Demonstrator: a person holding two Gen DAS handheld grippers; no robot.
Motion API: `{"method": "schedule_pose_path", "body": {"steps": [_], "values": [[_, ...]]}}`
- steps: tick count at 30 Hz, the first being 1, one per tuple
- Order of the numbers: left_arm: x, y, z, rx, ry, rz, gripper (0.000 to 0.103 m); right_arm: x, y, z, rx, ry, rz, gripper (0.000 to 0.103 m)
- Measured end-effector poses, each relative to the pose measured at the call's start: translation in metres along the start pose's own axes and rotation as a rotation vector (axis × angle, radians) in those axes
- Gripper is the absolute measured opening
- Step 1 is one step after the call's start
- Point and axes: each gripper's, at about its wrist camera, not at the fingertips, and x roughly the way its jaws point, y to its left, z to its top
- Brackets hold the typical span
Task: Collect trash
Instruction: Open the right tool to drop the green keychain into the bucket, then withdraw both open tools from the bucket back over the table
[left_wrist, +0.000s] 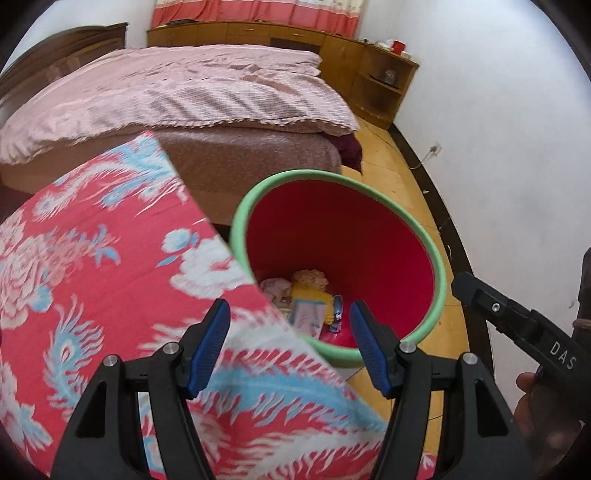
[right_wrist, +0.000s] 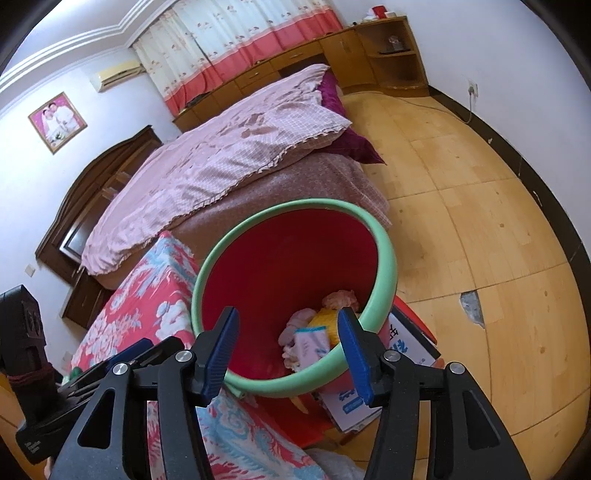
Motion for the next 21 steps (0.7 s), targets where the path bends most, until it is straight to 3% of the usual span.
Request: {"method": "schedule_pose_path", "body": {"steps": [10,14,21], "values": [[-0.042,0.038,-0.023,-0.119,-0.037,0.068,0.067,-0.011,0.033,-0.019,-0.067,0.022,0.044,0.065],[-0.065,0.050,-0.033,-0.152,-0.071,0.111,0.067,-0.018,0.050,-0.026,-0.102,0.016,0.061,0.073],[-0.103,0.072,-0.052,-0.208,-0.116,0.160,0.067,-0.032,0.081,-0.043,-0.172,0.010,0.100,0.073]]}}
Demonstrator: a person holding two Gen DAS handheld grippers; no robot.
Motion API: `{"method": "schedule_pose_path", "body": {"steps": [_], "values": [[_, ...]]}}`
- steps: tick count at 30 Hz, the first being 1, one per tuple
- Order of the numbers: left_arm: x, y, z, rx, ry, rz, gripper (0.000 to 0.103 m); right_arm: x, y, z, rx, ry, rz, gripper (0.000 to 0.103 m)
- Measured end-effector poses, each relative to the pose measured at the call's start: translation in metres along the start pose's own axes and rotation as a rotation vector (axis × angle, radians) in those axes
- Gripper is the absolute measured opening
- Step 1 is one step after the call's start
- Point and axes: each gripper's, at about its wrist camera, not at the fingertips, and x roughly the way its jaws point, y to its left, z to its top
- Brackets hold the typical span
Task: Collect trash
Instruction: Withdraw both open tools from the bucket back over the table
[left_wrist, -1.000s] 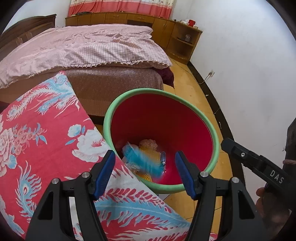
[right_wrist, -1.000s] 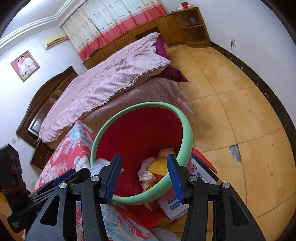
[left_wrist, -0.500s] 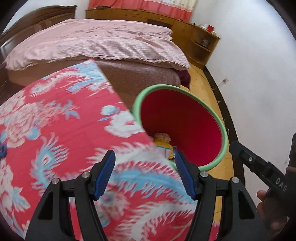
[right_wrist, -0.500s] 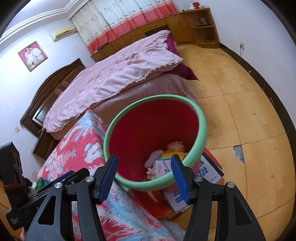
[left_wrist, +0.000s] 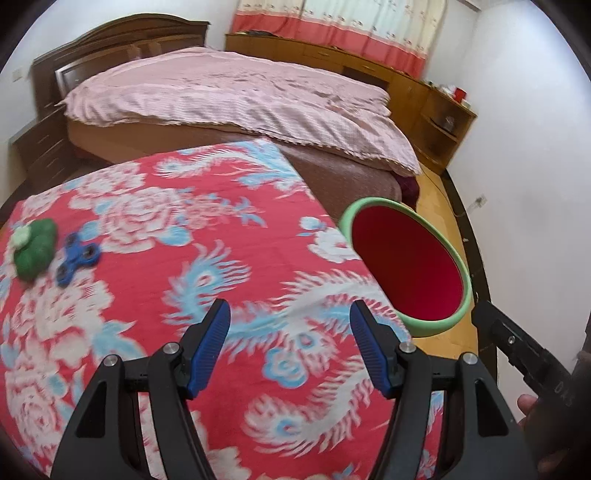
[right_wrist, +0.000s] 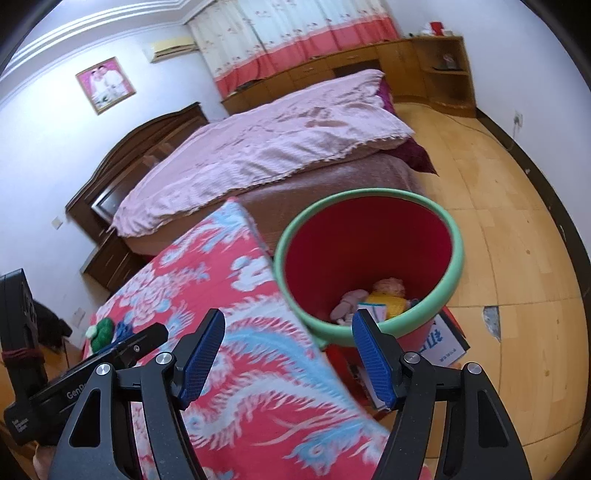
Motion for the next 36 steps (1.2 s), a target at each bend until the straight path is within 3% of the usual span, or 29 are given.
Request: {"method": "schedule_pose_path", "body": {"steps": [21,36], "values": [[-0.080,0.054,-0.042,-0.112,-0.124,0.179,0.067,-0.035,0.064,-0.047,-0.131,-0.033,0.056,0.073],[-0.120,0.062,-0.063,-0.131,-0.192,0.226,0.067,-0.058,0.079,-0.061,-0.159,-0.055,0.094,0.073]]}}
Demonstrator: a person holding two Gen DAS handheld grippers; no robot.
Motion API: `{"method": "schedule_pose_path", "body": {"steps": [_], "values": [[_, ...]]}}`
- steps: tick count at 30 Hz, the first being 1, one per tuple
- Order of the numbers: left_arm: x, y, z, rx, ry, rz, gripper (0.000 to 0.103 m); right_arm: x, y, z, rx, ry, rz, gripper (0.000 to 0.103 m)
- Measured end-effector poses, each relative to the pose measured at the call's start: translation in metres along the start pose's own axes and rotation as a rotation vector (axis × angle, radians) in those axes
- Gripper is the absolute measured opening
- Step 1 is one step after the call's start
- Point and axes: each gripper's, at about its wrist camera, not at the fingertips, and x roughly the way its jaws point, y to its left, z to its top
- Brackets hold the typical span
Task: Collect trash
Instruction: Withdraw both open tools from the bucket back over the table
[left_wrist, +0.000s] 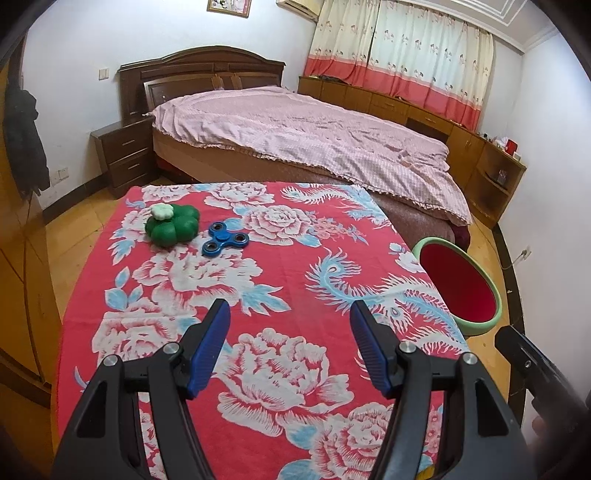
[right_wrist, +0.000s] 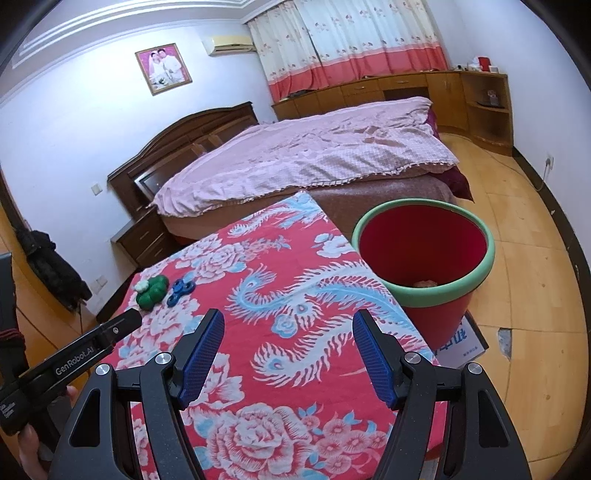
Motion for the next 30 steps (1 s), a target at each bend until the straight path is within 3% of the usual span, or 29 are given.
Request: {"method": "schedule_pose_path", "body": {"steps": [30], "values": [[-0.019,0.012,-0.002,-0.026,-0.035,0.026,0.067,-0.011,0.013,-0.003,-0.027,-0.012,0.022,0.073]]}}
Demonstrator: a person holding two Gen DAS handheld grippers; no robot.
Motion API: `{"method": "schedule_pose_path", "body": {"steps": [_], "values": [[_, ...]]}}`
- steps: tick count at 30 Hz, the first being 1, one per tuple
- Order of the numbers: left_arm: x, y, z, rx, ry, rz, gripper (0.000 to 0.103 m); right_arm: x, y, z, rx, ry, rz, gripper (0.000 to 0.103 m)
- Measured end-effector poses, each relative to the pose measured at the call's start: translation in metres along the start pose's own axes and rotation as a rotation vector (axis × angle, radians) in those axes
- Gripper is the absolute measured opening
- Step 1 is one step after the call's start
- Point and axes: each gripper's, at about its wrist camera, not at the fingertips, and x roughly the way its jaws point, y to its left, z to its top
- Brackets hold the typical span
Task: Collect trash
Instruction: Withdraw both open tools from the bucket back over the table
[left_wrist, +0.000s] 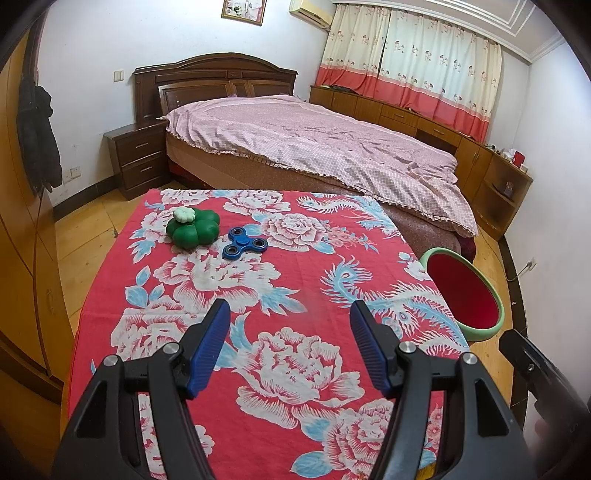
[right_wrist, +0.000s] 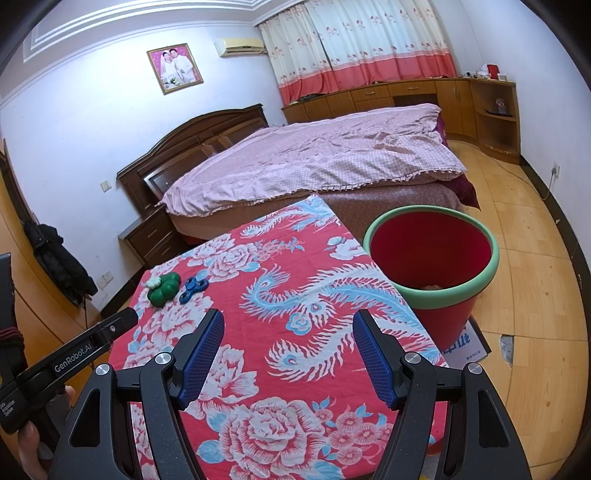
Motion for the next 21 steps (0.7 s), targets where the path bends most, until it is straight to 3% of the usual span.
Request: {"method": "schedule_pose_path", "body": {"steps": [21], "values": [[0.0000,-0.0002,-0.0001,0.000,0.002,-0.002,0.067,0.0001,0.0008,-0.0007,0.000,0.002,-0.001,0.073]]}}
